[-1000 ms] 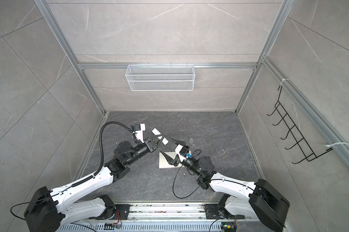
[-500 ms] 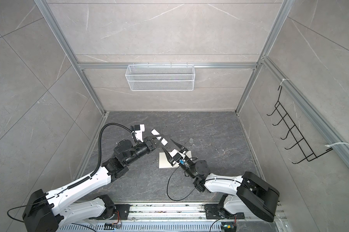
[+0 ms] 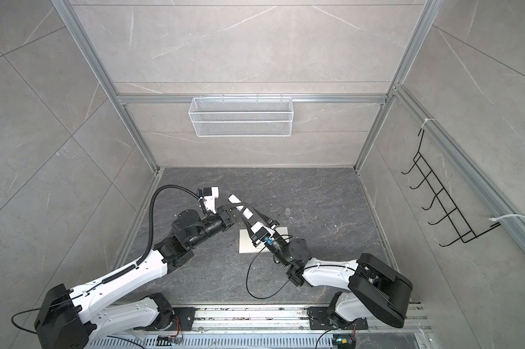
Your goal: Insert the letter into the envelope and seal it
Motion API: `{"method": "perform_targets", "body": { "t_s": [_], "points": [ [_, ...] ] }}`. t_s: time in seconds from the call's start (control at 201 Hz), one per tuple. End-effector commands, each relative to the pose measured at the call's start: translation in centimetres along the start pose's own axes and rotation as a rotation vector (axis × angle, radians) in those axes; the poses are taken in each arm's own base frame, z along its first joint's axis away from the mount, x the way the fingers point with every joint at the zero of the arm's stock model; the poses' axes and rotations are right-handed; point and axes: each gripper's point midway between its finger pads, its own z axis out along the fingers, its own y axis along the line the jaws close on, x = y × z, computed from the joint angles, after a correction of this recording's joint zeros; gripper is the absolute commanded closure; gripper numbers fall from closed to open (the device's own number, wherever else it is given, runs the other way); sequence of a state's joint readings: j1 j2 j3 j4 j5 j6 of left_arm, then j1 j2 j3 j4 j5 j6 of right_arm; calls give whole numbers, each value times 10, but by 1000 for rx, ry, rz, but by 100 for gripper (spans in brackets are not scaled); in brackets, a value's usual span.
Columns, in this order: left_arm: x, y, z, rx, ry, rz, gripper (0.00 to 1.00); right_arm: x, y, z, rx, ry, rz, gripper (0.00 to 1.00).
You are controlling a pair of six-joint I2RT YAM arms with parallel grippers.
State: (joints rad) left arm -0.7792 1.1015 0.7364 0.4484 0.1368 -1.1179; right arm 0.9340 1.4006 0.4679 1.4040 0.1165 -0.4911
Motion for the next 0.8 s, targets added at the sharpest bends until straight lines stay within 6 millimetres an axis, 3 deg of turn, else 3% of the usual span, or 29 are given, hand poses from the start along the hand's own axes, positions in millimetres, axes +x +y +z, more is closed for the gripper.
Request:
{"method": "perform_targets", "body": {
  "t_s": [0.0,0.792],
  "points": [
    [-13,-34,0,95,-23,17,100,-8,-3,8,24,-30,8,56],
    [-10,-38,-2,111,-10,32,100,6,-7,21,77,15,31,64]
  ]
}}
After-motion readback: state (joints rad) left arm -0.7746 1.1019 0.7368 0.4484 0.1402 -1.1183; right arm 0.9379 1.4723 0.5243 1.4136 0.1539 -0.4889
